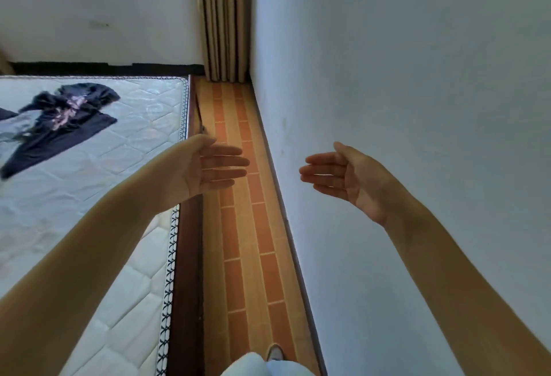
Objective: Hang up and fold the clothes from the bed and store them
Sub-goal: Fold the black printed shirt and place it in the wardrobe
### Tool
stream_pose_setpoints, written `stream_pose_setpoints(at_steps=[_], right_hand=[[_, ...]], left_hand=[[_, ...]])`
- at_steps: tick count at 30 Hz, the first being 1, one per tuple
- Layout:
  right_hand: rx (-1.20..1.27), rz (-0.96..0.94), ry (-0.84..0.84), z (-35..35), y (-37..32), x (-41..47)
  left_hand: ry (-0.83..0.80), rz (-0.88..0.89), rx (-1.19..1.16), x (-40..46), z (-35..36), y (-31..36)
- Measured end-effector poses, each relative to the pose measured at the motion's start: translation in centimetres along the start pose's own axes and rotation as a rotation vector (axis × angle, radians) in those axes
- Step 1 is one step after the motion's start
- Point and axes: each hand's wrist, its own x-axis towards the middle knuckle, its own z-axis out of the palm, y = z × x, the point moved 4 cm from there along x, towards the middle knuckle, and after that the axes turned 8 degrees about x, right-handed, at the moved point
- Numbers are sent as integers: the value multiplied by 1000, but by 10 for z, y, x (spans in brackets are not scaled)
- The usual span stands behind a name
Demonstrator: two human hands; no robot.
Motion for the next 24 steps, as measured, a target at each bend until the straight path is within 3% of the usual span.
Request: stream_pose_setpoints(at_steps=[11,24], right_hand=[[-82,66,-154,25,-39,153],[-20,-12,-217,109,-149,360]], left_hand=[[194,-72,-99,87,-67,28],[228,-50,-40,241,-203,148]])
